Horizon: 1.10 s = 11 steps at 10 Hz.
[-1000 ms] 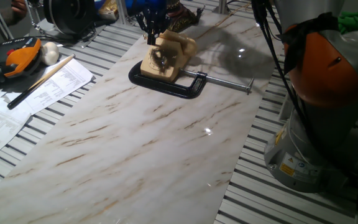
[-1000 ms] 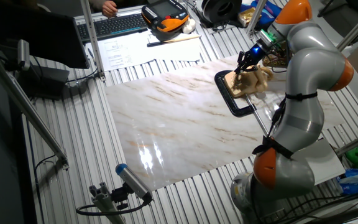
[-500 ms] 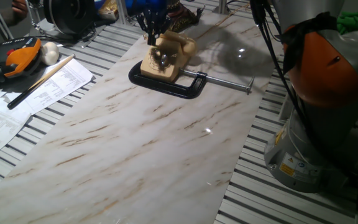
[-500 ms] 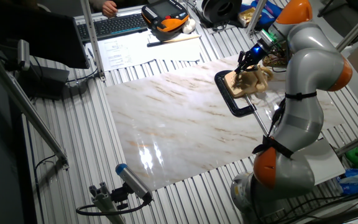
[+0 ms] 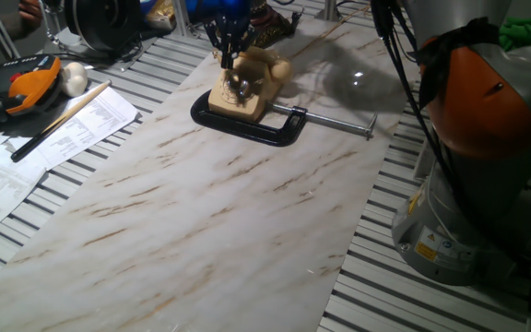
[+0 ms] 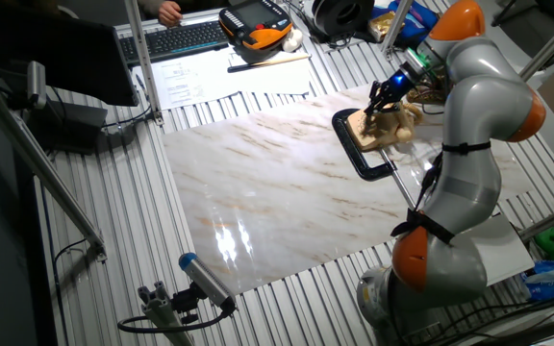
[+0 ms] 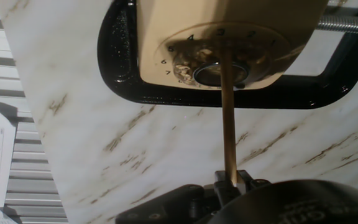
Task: Dial a number on an old rotary phone
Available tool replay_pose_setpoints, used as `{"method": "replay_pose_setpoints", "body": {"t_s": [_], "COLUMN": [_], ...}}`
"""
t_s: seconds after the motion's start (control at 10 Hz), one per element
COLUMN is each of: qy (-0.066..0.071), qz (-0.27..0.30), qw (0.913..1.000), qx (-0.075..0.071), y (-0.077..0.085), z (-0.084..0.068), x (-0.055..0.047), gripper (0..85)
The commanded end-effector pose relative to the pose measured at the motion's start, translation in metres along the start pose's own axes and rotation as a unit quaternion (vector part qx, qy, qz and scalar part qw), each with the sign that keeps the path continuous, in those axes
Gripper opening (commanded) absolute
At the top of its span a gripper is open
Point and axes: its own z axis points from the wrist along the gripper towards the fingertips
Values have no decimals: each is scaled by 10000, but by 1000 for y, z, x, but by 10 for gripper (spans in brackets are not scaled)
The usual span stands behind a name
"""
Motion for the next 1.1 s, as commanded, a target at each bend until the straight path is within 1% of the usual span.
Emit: {"method": "replay_pose_setpoints", "body": {"t_s": [0.0, 0.1, 0.2, 0.3, 0.4, 0.6, 0.7, 0.8, 0.9, 1.0], "qy": [-2, -4, -39, 5, 15, 31, 58, 80, 104, 103], "qz": [-18, -34, -37, -35, -29, 99, 104, 86, 46, 23], "qw": [10000, 10000, 10000, 9999, 9999, 9996, 9995, 9991, 9989, 9989], "qx": [-14, -37, -79, -99, -146, -255, -304, -398, -454, -447], "y": [-1, -3, -8, -10, -14, -22, -25, -29, -31, -31], "z": [0, 0, 0, 0, 2, 8, 10, 15, 20, 22], "x": [-1, -2, -1, -1, 0, 7, 8, 9, 10, 11], "gripper": [0, 0, 0, 0, 0, 0, 0, 0, 0, 0]}}
